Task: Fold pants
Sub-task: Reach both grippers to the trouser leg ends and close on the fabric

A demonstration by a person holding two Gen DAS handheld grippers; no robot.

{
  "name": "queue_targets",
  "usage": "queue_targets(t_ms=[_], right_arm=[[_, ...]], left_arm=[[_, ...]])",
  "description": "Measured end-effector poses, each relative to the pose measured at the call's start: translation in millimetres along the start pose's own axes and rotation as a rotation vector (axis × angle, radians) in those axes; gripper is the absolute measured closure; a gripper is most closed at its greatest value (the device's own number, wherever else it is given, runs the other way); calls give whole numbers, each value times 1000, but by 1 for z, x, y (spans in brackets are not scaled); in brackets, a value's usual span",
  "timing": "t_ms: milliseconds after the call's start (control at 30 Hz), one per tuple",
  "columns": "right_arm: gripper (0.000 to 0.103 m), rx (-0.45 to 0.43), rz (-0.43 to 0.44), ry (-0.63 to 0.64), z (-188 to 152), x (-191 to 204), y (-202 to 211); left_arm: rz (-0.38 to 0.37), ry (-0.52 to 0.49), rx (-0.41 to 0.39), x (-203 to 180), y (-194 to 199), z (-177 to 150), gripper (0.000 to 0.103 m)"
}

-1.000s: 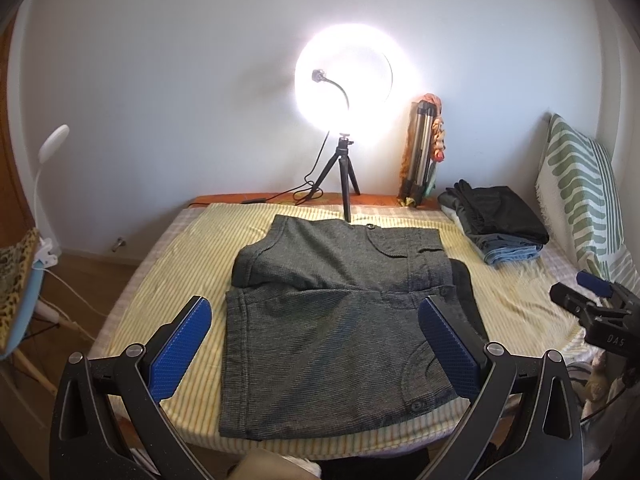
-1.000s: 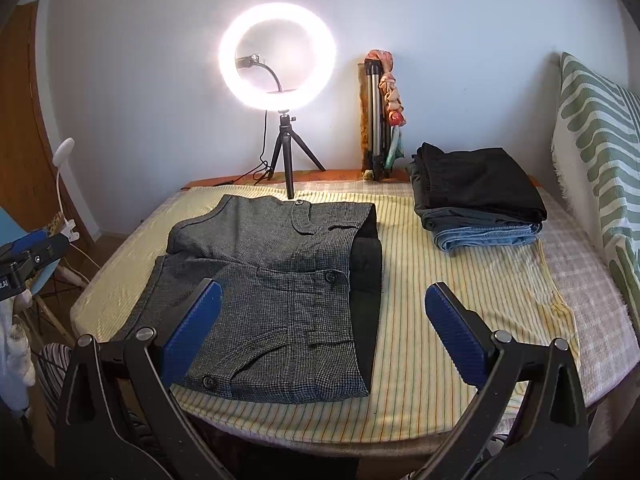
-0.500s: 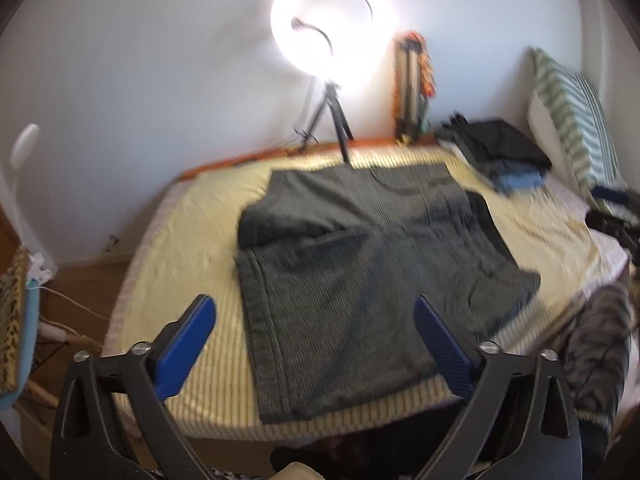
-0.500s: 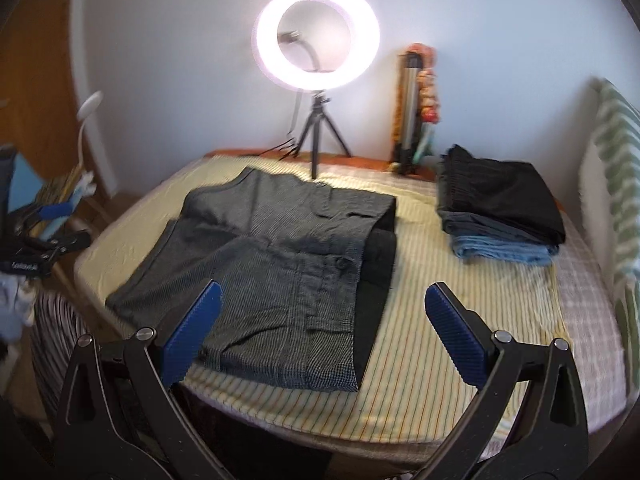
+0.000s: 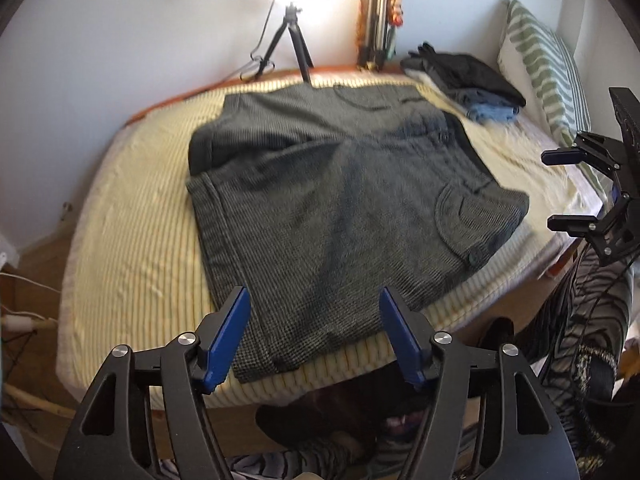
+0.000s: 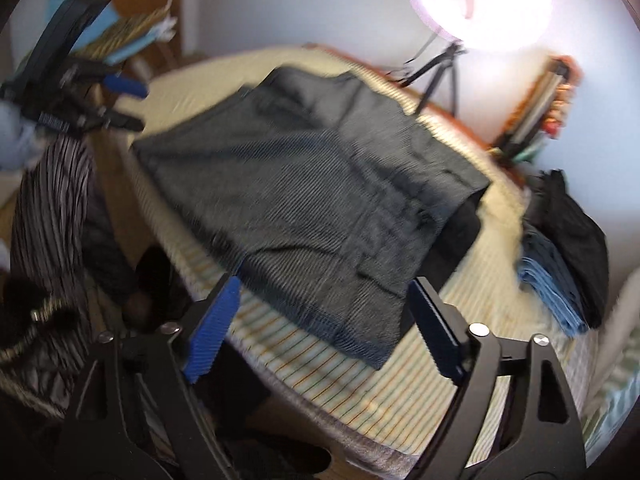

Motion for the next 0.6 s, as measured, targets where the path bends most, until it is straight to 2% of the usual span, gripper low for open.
queue_targets(t_ms=[67, 133, 200, 333, 500, 600], right_arm=[[32, 46, 16, 25, -5, 1, -14], [37, 89, 72, 19, -10, 3, -28], [37, 123, 98, 31, -15, 5, -40], [37, 186, 54, 134, -26, 8, -57], [37, 250, -21, 192, -35, 4, -75], [39, 264, -28, 204, -35, 2, -80]], left_arm=[[-26, 5, 16, -1, -5, -2, 38], [-49, 4, 30, -3, -9, -3, 39], [-54, -5, 38, -5, -14, -4, 39], [-67, -36, 53, -11, -19, -7, 39], [-56, -99, 74, -20, -27, -12, 39], [-62, -118, 82, -23, -31, -13, 39]])
Point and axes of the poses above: each gripper's, at about its wrist camera, not at the fingertips, and y roughly against the way its jaws point, x to its left, z to its top, the point moved 7 cm from there along -y, roughly the way its jaws point, and after that the axes turned 14 degrees about z, right-handed, at the moved point
